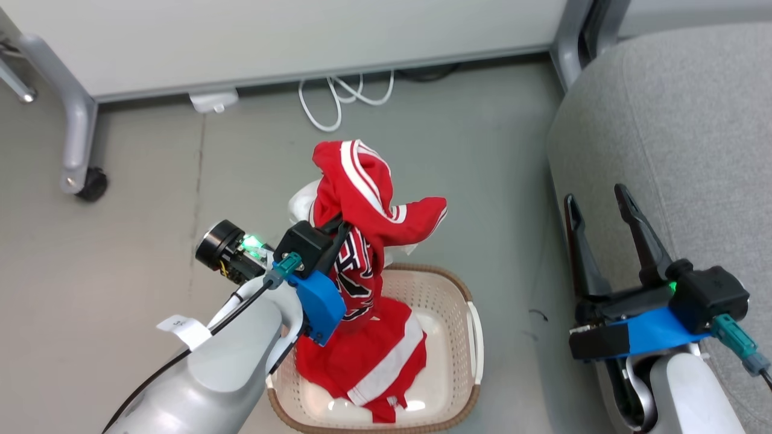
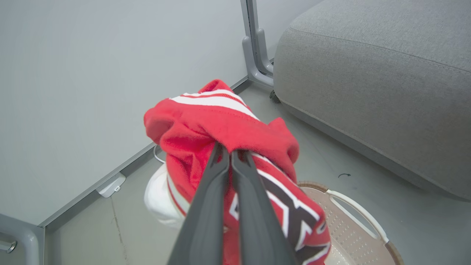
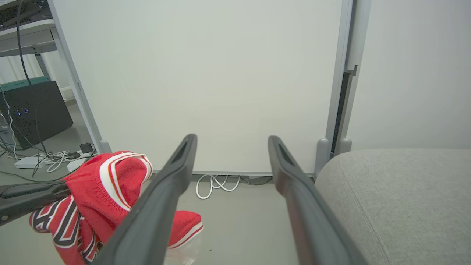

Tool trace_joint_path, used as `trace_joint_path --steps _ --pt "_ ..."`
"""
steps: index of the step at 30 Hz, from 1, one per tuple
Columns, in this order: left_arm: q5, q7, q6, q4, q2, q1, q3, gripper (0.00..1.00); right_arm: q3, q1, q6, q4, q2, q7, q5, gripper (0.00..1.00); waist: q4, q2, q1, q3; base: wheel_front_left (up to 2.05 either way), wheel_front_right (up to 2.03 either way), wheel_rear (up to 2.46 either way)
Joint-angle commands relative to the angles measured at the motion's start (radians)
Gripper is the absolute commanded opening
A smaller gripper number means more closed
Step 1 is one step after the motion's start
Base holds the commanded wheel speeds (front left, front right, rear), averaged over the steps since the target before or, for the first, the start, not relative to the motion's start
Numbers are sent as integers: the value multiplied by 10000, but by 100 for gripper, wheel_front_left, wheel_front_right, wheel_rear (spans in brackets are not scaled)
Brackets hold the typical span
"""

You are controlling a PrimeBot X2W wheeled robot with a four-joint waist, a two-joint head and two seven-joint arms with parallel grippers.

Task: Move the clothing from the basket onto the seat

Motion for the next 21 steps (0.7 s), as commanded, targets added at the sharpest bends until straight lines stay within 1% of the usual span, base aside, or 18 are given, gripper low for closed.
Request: trace_joint_path --steps 1,6,7,14,21 --pt "133 -50 38 -273 18 125 292 0 -19 256 5 38 -38 -37 52 100 117 -1 2 -379 0 0 0" --pt "385 -50 52 -1013 -1 299 1097 0 -16 488 5 54 -38 -38 117 100 186 -1 2 -784 0 0 0" --pt "385 -50 52 -1013 -1 299 1097 0 -16 488 5 54 -38 -38 117 100 186 -1 2 -784 0 0 0" --pt "789 -51 -58 -2002 -85 319 2016 0 29 758 5 44 -38 -38 220 100 239 -1 2 -1243 0 0 0" --pt "1000 -51 -260 -2717 -207 331 2510 0 52 987 5 15 -38 -38 265 100 247 -1 2 -1510 0 0 0"
